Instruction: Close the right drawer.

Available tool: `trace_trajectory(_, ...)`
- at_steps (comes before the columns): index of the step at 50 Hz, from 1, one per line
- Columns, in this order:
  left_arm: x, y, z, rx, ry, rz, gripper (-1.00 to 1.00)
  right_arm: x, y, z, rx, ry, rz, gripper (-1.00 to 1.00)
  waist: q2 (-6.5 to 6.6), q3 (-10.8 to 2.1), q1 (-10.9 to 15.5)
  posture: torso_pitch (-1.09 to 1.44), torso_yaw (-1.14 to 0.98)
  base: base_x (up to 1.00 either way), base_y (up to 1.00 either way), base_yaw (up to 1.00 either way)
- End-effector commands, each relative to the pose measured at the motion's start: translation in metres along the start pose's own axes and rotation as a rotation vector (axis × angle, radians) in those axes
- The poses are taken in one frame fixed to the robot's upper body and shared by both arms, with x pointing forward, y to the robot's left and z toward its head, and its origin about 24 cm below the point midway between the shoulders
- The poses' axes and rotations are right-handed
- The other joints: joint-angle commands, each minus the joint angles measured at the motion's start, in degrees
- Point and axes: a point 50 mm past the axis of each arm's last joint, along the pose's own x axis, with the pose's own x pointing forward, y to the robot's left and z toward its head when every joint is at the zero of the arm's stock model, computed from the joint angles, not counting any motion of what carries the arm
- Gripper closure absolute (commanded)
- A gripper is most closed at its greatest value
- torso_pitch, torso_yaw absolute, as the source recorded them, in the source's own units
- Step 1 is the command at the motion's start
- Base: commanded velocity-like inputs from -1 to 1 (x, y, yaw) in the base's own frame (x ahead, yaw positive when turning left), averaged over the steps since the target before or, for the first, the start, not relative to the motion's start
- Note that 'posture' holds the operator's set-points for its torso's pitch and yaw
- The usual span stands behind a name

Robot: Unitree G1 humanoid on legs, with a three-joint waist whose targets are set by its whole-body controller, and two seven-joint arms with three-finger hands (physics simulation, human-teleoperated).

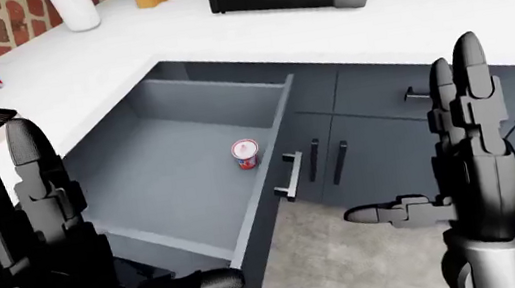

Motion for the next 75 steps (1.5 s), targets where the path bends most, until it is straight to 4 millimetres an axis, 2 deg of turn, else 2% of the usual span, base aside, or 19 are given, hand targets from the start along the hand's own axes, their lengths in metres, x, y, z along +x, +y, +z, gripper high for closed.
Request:
trace_trajectory(1, 0.0018, 0.0012, 0.0075, 0.002, -0.049, 0.005, -1.00, 0.0010, -0.0007, 0.0097, 0.010, -0.068, -0.008, -1.00, -0.34, -0.22, 0.2, 0.00, 0.00, -0.34, 0.36, 0.00)
trace_trajectory(4, 0.0016, 0.0015, 0.0071, 0.002, -0.049, 0.004, -1.00, 0.0007, -0.0002, 0.0089, 0.010, -0.067, -0.006, -1.00, 2.80, -0.02, 0.4, 0.00, 0.00, -0.35, 0.35, 0.00)
trace_trajectory(5, 0.0013, 0.0016, 0.0068, 0.003, -0.050, 0.004, -1.00, 0.0006, -0.0004, 0.0093, 0.012, -0.068, -0.006, -1.00, 5.74, -0.80, 0.7, 0.00, 0.00, -0.35, 0.32, 0.00)
trace_trajectory(6, 0.0011, 0.0016, 0.0068, 0.002, -0.049, 0.004, -1.00, 0.0002, -0.0003, 0.0097, 0.006, -0.073, -0.006, -1.00, 5.87, -2.39, 0.5, 0.00, 0.00, -0.07, 0.14, 0.00)
trace_trajectory(7, 0.0008, 0.0016, 0.0064, 0.002, -0.049, 0.003, -1.00, 0.0003, -0.0001, 0.0094, 0.011, -0.070, -0.004, -1.00, 3.95, 1.33, 1.6, 0.00, 0.00, 0.00, 0.00, 0.00)
trace_trajectory(13, -0.0003, 0.0018, 0.0049, 0.002, -0.050, 0.002, -1.00, 0.0007, 0.0001, 0.0089, 0.009, -0.066, 0.000, -1.00, 1.98, -0.49, 0.8, 0.00, 0.00, 0.00, 0.00, 0.00)
trace_trajectory(20, -0.0006, 0.0014, 0.0043, 0.002, -0.049, 0.000, -1.00, -0.0001, 0.0002, 0.0081, 0.003, -0.073, 0.004, -1.00, -1.08, 1.55, 1.7, 0.00, 0.00, 0.00, 0.00, 0.00)
trace_trajectory(25, -0.0002, 0.0010, 0.0047, 0.002, -0.049, -0.001, -1.00, -0.0010, 0.0003, 0.0071, 0.003, -0.075, 0.006, -1.00, -6.79, 2.19, 2.5, 0.00, 0.00, 0.02, 0.00, 0.00)
trace_trajectory(27, -0.0002, 0.0008, 0.0049, 0.002, -0.049, -0.002, -1.00, -0.0012, 0.0005, 0.0076, 0.004, -0.076, 0.007, -1.00, -4.38, 2.92, 1.9, 0.00, 0.00, 0.02, 0.00, 0.00)
trace_trajectory(32, -0.0011, 0.0007, 0.0038, 0.002, -0.049, -0.003, -1.00, -0.0010, 0.0007, 0.0084, 0.002, -0.076, 0.008, -1.00, -3.40, -0.17, 1.1, 0.00, 0.00, 0.02, 0.00, 0.00)
trace_trajectory(37, -0.0010, 0.0007, 0.0042, 0.002, -0.049, -0.003, -1.00, -0.0009, 0.0017, 0.0093, -0.002, -0.078, 0.010, -1.00, 2.02, -0.45, -0.3, 0.00, 0.00, 0.03, 0.00, 0.00)
trace_trajectory(45, -0.0006, 0.0003, 0.0056, 0.001, -0.050, -0.002, -1.00, -0.0006, 0.0017, 0.0112, 0.001, -0.083, 0.011, -1.00, -1.55, 3.03, 0.2, 0.00, 0.00, 0.12, 0.06, 0.00)
trace_trajectory(49, -0.0009, 0.0004, 0.0059, 0.002, -0.051, -0.002, -1.00, -0.0015, 0.0014, 0.0097, -0.001, -0.082, 0.012, -1.00, -1.78, 2.29, -0.1, 0.00, 0.00, 0.27, 0.25, 0.00)
trace_trajectory(55, -0.0010, 0.0005, 0.0062, 0.003, -0.051, -0.003, -1.00, -0.0015, 0.0017, 0.0106, -0.003, -0.082, 0.014, -1.00, 1.94, 2.62, -0.8, 0.00, 0.00, 0.27, 0.25, 0.00)
trace_trajectory(58, -0.0012, 0.0006, 0.0060, 0.003, -0.052, -0.002, -1.00, -0.0015, 0.0021, 0.0106, -0.004, -0.082, 0.014, -1.00, 7.81, 0.93, -0.5, 0.00, 0.00, 0.27, 0.26, 0.00)
trace_trajectory(59, -0.0012, 0.0007, 0.0059, 0.003, -0.051, -0.002, -1.00, -0.0017, 0.0019, 0.0102, -0.005, -0.082, 0.014, -1.00, 4.62, 2.59, 0.0, 0.00, 0.00, 0.30, 0.41, 0.00)
trace_trajectory(69, -0.0011, 0.0004, 0.0047, 0.002, -0.049, -0.004, -1.00, -0.0013, 0.0024, 0.0112, -0.001, -0.083, 0.015, -1.00, -2.99, 1.52, 0.5, 0.00, 0.00, 0.32, 0.44, 0.00)
trace_trajectory(70, -0.0007, 0.0003, 0.0053, 0.002, -0.050, -0.004, -1.00, -0.0012, 0.0026, 0.0114, -0.003, -0.084, 0.017, -1.00, -1.40, 1.98, -0.6, 0.00, 0.00, 0.31, 0.41, 0.00)
trace_trajectory(75, 0.0001, -0.0001, 0.0061, 0.002, -0.049, -0.004, -1.00, -0.0015, 0.0021, 0.0096, -0.001, -0.083, 0.015, -1.00, -1.65, 1.42, -0.7, 0.00, 0.00, 0.31, 0.35, 0.00)
